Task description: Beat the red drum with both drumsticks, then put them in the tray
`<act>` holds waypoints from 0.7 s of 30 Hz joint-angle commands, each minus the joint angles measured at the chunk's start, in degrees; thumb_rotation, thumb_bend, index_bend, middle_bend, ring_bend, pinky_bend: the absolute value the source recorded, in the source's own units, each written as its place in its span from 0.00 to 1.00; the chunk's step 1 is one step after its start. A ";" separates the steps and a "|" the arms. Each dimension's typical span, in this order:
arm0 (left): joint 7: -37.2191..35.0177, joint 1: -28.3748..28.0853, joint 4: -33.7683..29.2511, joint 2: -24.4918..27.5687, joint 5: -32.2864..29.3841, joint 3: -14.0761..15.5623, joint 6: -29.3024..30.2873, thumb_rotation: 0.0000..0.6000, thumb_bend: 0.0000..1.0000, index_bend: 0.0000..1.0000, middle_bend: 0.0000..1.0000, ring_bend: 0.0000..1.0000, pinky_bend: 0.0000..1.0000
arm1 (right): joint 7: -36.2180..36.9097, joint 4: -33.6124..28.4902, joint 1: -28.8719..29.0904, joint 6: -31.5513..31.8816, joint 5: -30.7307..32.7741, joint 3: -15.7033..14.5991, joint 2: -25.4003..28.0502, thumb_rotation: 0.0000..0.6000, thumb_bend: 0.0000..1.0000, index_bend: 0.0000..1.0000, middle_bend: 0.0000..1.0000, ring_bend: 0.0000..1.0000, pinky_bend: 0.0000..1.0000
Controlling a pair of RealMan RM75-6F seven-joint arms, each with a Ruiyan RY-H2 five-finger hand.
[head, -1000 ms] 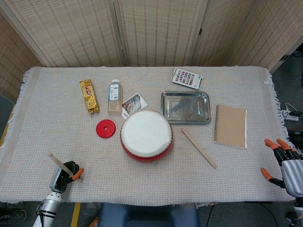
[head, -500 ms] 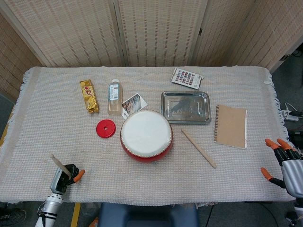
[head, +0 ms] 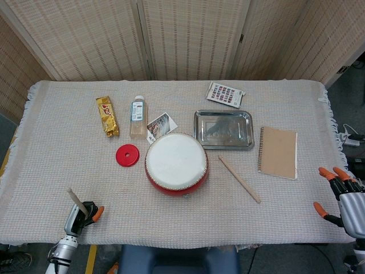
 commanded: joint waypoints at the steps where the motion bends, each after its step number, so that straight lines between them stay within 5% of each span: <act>1: 0.19 -0.18 0.22 0.04 0.13 0.12 -0.16 1.00 0.62 0.96 1.00 0.92 0.92 | 0.03 -0.06 0.01 0.03 -0.02 0.02 0.00 1.00 0.17 0.15 0.22 0.08 0.25; 6: 0.92 -0.70 1.46 0.06 1.60 1.00 0.18 1.00 0.77 0.99 1.00 0.96 0.97 | -0.15 -0.36 0.04 0.14 -0.22 0.06 0.15 1.00 0.17 0.15 0.22 0.08 0.25; 12: 3.91 -1.31 3.97 -0.48 3.14 1.91 0.80 1.00 0.82 1.00 1.00 0.92 1.00 | -0.29 -0.57 0.06 0.22 -0.40 0.05 0.18 1.00 0.17 0.15 0.22 0.08 0.25; 21: 11.16 -2.57 8.31 -0.52 5.75 2.26 4.01 1.00 0.85 1.00 1.00 1.00 1.00 | -0.49 -0.60 0.17 -0.10 -0.39 -0.04 0.04 1.00 0.17 0.15 0.22 0.08 0.25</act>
